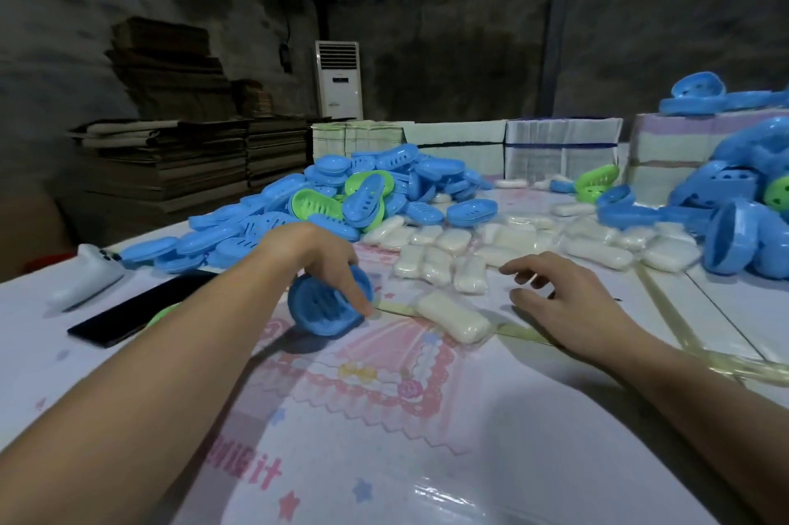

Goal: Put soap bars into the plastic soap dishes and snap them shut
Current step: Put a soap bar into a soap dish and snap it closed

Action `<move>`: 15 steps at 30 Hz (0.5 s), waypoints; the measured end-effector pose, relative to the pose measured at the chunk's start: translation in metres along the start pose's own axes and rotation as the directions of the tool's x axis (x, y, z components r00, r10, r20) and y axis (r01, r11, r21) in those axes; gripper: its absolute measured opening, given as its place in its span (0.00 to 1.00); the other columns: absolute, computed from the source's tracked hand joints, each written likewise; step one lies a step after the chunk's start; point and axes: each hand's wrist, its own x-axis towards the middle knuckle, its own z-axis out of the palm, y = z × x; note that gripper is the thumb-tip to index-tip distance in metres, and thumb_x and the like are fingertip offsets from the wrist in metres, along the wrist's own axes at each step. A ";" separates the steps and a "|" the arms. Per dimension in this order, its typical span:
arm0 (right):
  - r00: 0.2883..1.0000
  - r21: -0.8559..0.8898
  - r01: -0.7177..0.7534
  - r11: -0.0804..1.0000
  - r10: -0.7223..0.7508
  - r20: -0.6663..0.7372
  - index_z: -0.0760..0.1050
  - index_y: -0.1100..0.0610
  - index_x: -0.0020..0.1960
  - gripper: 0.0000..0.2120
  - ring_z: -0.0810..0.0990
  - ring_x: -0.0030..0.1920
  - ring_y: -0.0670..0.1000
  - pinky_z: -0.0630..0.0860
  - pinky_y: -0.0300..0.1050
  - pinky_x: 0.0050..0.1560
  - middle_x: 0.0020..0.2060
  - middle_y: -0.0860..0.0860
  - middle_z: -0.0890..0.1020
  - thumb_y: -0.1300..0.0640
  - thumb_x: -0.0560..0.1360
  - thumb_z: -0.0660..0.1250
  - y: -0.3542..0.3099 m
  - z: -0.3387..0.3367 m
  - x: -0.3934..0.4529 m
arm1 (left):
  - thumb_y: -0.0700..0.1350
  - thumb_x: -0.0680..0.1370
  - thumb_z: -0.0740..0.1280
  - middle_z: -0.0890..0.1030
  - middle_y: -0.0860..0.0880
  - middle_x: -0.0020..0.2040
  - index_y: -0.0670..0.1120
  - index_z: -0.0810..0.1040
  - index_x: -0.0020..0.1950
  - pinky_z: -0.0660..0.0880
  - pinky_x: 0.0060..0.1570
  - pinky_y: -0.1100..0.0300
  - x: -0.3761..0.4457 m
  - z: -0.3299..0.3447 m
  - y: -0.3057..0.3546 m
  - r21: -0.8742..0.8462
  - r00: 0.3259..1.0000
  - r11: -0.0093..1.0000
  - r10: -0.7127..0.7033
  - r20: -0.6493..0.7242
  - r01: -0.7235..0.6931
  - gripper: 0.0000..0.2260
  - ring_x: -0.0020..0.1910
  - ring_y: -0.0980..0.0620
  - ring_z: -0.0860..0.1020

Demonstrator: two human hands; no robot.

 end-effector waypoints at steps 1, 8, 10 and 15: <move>1.000 0.006 -0.004 1.000 0.004 -0.005 0.74 0.34 0.51 0.16 0.75 0.52 0.43 0.69 0.40 0.52 0.48 0.40 0.78 0.56 0.74 0.69 0.000 -0.001 -0.001 | 0.69 0.64 0.77 0.76 0.57 0.48 0.52 0.74 0.55 0.77 0.37 0.57 0.003 0.002 0.002 0.005 0.998 1.000 0.022 -0.056 -0.021 0.30 0.44 0.54 0.77; 1.000 0.014 -0.031 0.999 0.031 -0.002 0.75 0.37 0.52 0.15 0.75 0.52 0.44 0.67 0.39 0.51 0.48 0.40 0.77 0.57 0.75 0.69 0.003 -0.003 -0.002 | 0.54 0.71 0.79 0.74 0.54 0.48 0.54 0.72 0.61 0.72 0.43 0.57 0.022 0.010 0.017 -0.275 0.907 0.933 0.108 -0.406 -0.234 0.24 0.49 0.50 0.75; 0.999 0.016 -0.032 0.999 0.032 -0.004 0.75 0.38 0.53 0.14 0.75 0.52 0.44 0.67 0.39 0.51 0.48 0.41 0.77 0.57 0.75 0.69 0.003 -0.003 -0.002 | 0.54 0.70 0.80 0.75 0.54 0.47 0.54 0.71 0.61 0.75 0.48 0.53 0.024 0.013 0.022 -0.265 0.891 0.932 0.111 -0.439 -0.247 0.25 0.50 0.49 0.76; 0.999 0.017 -0.036 0.999 0.036 -0.004 0.76 0.39 0.52 0.13 0.75 0.52 0.44 0.66 0.39 0.51 0.49 0.41 0.77 0.57 0.75 0.69 0.004 -0.004 -0.002 | 0.66 0.71 0.71 0.76 0.54 0.43 0.52 0.74 0.46 0.69 0.38 0.55 0.021 0.018 0.026 -0.010 0.894 0.999 0.024 -0.447 -0.032 0.19 0.42 0.53 0.75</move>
